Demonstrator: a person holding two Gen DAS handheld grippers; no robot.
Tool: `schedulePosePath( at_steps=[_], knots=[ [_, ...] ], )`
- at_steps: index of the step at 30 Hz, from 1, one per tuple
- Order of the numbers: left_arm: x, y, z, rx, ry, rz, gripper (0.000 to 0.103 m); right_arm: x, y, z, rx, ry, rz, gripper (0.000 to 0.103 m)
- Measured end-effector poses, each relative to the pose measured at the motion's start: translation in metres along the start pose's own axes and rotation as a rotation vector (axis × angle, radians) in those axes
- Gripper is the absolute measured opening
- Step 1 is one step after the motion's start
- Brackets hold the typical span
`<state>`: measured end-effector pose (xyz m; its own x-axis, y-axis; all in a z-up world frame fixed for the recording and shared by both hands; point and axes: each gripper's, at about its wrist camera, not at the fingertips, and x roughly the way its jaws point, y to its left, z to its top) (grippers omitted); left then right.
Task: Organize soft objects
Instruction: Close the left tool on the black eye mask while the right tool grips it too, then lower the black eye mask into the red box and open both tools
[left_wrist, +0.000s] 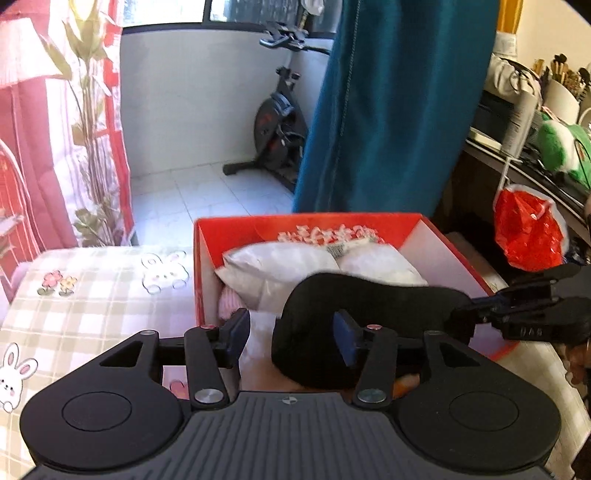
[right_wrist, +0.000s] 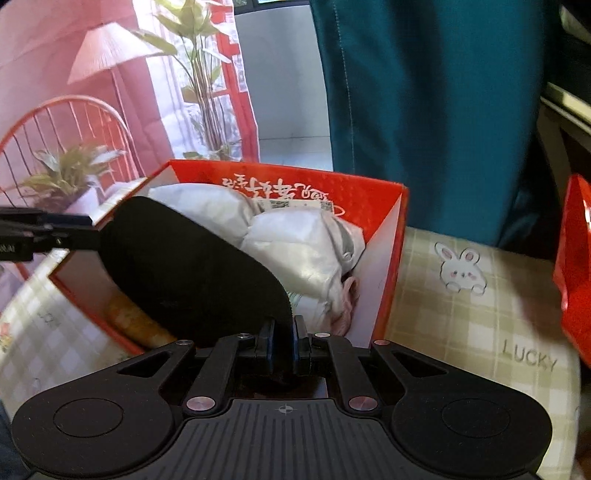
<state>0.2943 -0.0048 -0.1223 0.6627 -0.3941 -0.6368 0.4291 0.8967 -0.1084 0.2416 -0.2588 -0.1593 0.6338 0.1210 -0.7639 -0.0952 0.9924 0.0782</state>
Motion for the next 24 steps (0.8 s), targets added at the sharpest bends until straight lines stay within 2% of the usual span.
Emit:
schedulePosePath(
  at_steps=[4, 6, 10, 12, 14, 16, 17, 20, 24],
  knots=[
    [0.005, -0.001, 0.008, -0.018, -0.017, 0.021, 0.054, 0.014, 0.012, 0.008, -0.102, 0.009, -0.054, 0.01],
    [0.006, -0.001, 0.009, -0.023, -0.028, 0.041, 0.062, 0.02, 0.018, 0.013, -0.149, 0.009, -0.076, 0.01],
    [0.009, -0.001, 0.008, -0.022, -0.03, 0.068, 0.067, 0.028, 0.03, 0.017, -0.222, 0.013, -0.102, 0.013],
    [0.008, -0.003, 0.007, -0.006, -0.032, 0.079, 0.074, 0.028, 0.031, 0.017, -0.228, 0.003, -0.125, 0.022],
    [0.004, -0.006, 0.006, 0.014, -0.046, 0.092, 0.081, 0.021, 0.033, 0.015, -0.231, -0.042, -0.148, 0.025],
    [0.001, -0.008, 0.005, 0.024, -0.053, 0.108, 0.089, 0.016, 0.035, 0.015, -0.239, -0.074, -0.16, 0.044],
    [-0.002, -0.009, 0.005, 0.024, -0.059, 0.111, 0.092, 0.012, 0.036, 0.014, -0.238, -0.086, -0.171, 0.058],
    [-0.01, -0.014, 0.003, 0.017, -0.07, 0.114, 0.1, 0.002, 0.036, 0.012, -0.225, -0.115, -0.163, 0.071],
    [-0.021, -0.02, -0.001, 0.005, -0.069, 0.111, 0.103, -0.008, 0.038, 0.008, -0.2, -0.146, -0.177, 0.098]
  ],
)
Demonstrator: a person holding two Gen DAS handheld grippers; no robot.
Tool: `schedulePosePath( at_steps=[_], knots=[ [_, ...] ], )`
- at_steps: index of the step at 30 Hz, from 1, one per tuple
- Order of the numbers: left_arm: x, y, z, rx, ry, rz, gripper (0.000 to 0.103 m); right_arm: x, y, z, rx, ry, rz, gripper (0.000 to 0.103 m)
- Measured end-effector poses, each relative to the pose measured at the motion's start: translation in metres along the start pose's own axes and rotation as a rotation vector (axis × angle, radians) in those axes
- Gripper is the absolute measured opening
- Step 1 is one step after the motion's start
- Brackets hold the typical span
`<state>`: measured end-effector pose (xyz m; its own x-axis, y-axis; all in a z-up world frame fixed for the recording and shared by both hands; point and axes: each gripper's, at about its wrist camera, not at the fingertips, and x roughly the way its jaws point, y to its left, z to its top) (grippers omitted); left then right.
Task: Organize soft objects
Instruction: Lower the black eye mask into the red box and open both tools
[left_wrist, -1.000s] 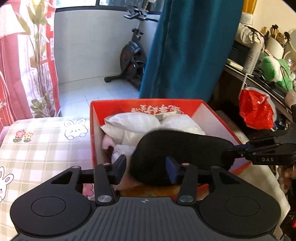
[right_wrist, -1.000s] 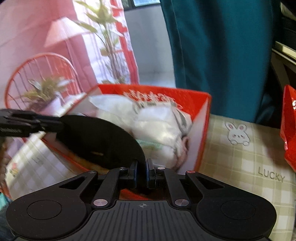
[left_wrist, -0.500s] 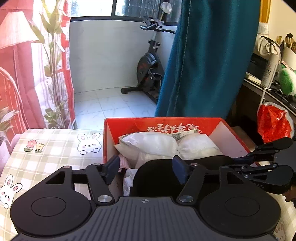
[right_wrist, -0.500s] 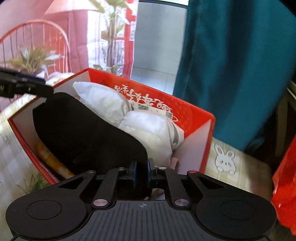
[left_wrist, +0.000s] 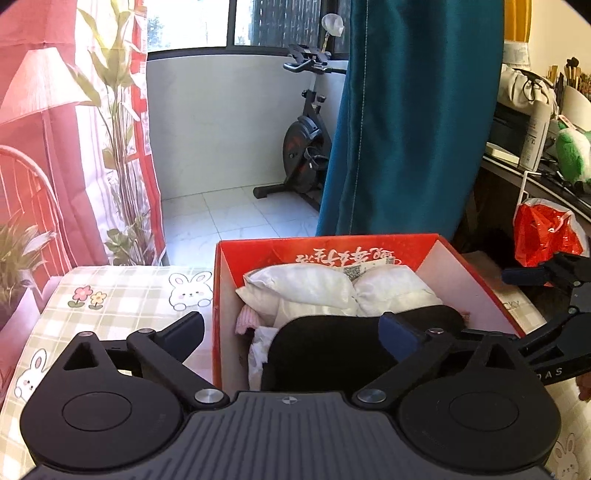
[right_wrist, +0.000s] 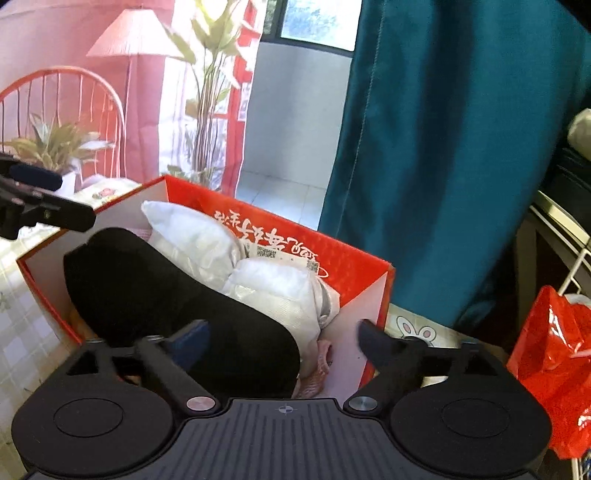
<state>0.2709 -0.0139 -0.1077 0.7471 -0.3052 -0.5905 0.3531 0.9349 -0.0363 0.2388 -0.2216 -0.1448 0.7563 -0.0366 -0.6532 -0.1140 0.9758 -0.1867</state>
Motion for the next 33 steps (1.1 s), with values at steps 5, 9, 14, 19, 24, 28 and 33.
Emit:
schedulePosePath(
  at_steps=[5, 9, 14, 19, 24, 28, 33],
  knots=[
    [-0.013, -0.006, -0.006, -0.006, 0.001, 0.021, 0.103, -0.02, 0.004, -0.006, 0.055, -0.051, 0.021, 0.102],
    [-0.024, -0.009, -0.01, -0.011, -0.001, 0.028, 0.103, -0.036, 0.009, -0.013, 0.135, -0.097, 0.012, 0.103],
    [-0.036, -0.011, -0.017, -0.022, -0.005, 0.044, 0.103, -0.051, 0.023, -0.021, 0.155, -0.142, -0.041, 0.102],
    [-0.046, -0.009, -0.03, -0.047, -0.014, 0.064, 0.103, -0.065, 0.029, -0.032, 0.209, -0.189, -0.034, 0.102],
    [-0.056, -0.005, -0.048, -0.091, -0.029, 0.081, 0.103, -0.073, 0.037, -0.046, 0.22, -0.194, -0.046, 0.103],
    [-0.061, -0.001, -0.063, -0.129, -0.026, 0.09, 0.103, -0.076, 0.04, -0.06, 0.254, -0.182, -0.036, 0.102],
    [-0.063, 0.0, -0.082, -0.163, -0.024, 0.093, 0.103, -0.076, 0.043, -0.076, 0.292, -0.153, -0.004, 0.102]
  ],
)
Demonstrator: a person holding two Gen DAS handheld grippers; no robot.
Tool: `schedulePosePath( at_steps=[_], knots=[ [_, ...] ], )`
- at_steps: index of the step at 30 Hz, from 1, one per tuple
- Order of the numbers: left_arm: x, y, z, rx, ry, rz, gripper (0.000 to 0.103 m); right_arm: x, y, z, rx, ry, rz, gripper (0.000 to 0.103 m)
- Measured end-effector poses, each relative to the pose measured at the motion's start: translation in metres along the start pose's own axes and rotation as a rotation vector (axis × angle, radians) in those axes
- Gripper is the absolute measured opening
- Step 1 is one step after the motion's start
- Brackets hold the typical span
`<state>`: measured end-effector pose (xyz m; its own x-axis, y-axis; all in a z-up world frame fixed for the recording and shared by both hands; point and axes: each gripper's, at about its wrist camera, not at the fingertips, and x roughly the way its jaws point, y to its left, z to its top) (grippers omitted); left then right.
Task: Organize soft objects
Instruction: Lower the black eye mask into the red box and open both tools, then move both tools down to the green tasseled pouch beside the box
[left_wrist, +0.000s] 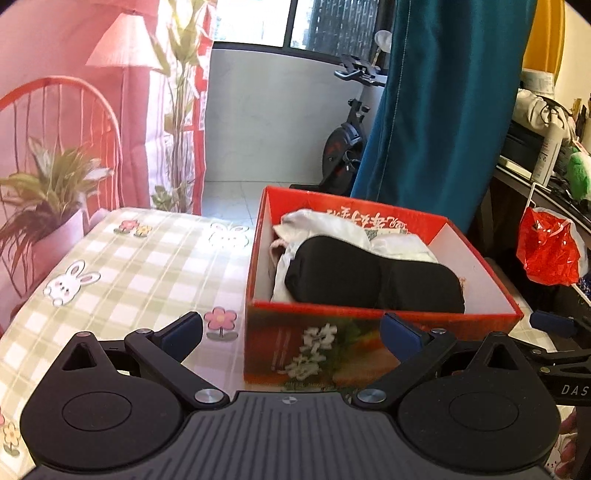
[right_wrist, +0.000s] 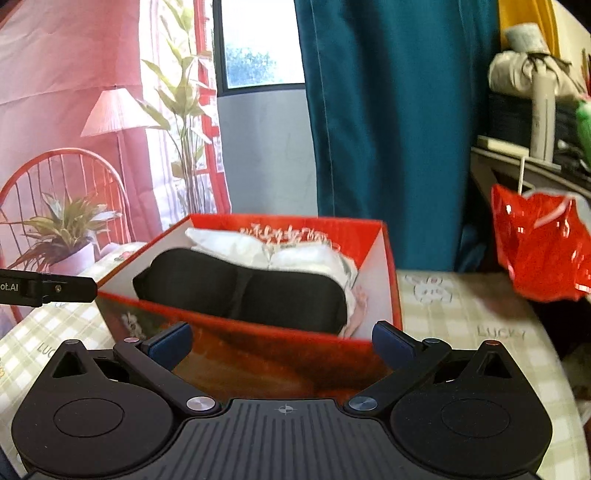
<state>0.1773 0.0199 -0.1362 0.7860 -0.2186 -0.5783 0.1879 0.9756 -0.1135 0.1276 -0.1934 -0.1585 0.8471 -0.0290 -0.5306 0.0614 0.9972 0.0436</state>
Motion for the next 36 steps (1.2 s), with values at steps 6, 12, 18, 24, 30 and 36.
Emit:
schedulePosePath(
  at_steps=[6, 12, 18, 24, 30, 36],
  knots=[
    [0.003, -0.003, -0.018, 0.031, 0.02, 0.024, 0.103, 0.0, -0.001, -0.019, 0.022, 0.057, 0.031, 0.102],
    [0.008, -0.009, -0.031, 0.071, 0.055, 0.025, 0.103, 0.001, 0.0, -0.038, 0.006, 0.094, 0.026, 0.102],
    [0.012, -0.01, -0.043, 0.077, 0.077, 0.031, 0.103, 0.004, 0.003, -0.046, -0.022, 0.113, 0.028, 0.103],
    [0.018, -0.009, -0.05, 0.077, 0.1, 0.008, 0.103, 0.011, 0.007, -0.052, -0.052, 0.154, 0.059, 0.102],
    [0.023, -0.01, -0.054, 0.086, 0.12, -0.01, 0.102, 0.019, 0.009, -0.059, -0.092, 0.191, 0.062, 0.099],
    [0.029, -0.008, -0.057, 0.075, 0.142, -0.019, 0.101, 0.026, 0.008, -0.066, -0.116, 0.226, 0.074, 0.089]
  ],
)
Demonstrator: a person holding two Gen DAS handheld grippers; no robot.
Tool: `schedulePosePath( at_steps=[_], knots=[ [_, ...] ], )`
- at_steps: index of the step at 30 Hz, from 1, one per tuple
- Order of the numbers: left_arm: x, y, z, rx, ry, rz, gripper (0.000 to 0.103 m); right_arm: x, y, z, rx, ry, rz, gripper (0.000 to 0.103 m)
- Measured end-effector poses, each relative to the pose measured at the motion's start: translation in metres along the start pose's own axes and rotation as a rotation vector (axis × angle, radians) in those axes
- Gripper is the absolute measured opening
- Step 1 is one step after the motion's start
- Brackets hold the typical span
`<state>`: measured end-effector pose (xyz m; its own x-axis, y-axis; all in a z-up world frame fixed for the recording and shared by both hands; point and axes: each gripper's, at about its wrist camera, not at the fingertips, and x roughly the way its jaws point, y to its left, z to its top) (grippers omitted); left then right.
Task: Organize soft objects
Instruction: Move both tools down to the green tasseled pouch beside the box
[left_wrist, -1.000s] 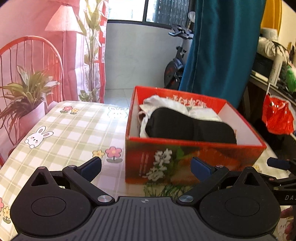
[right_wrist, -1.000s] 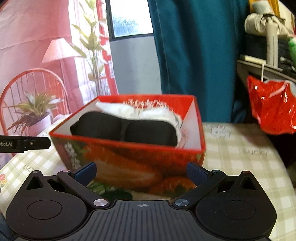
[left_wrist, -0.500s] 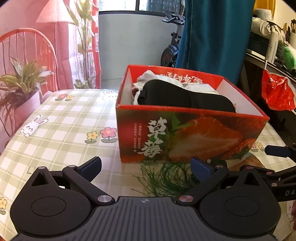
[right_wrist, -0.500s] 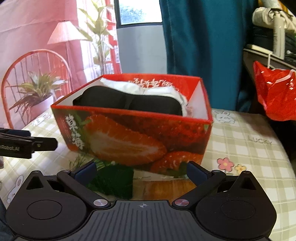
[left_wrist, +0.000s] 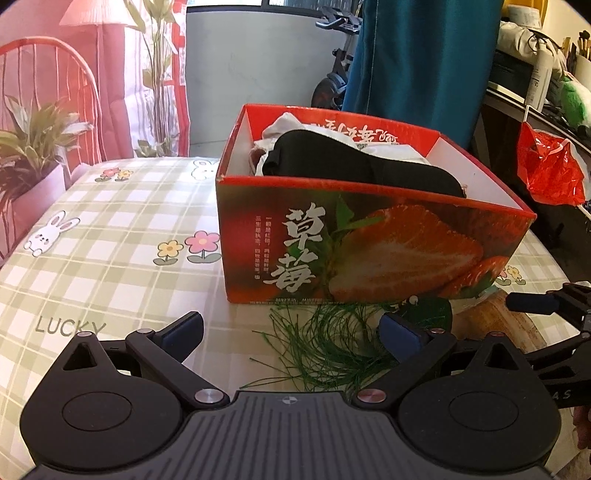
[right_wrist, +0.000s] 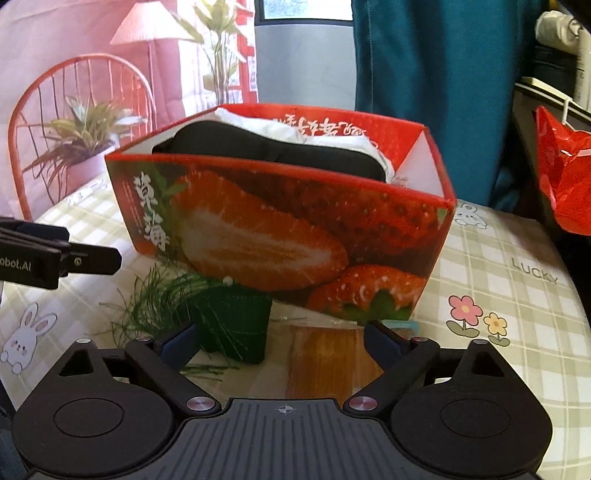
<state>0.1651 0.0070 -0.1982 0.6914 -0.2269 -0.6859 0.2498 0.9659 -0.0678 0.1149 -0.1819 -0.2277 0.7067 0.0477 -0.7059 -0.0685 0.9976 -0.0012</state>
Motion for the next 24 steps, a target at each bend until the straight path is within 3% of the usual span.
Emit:
schedulePosePath(
  at_steps=[13, 24],
  knots=[
    [0.011, 0.006, -0.002, -0.026, 0.029, -0.036, 0.088, 0.012, 0.005, -0.002, -0.058, 0.037, 0.033, 0.074],
    [0.013, 0.004, -0.002, -0.024, 0.047, -0.091, 0.076, 0.01, 0.0, 0.001, -0.051, 0.012, 0.053, 0.056]
  ],
)
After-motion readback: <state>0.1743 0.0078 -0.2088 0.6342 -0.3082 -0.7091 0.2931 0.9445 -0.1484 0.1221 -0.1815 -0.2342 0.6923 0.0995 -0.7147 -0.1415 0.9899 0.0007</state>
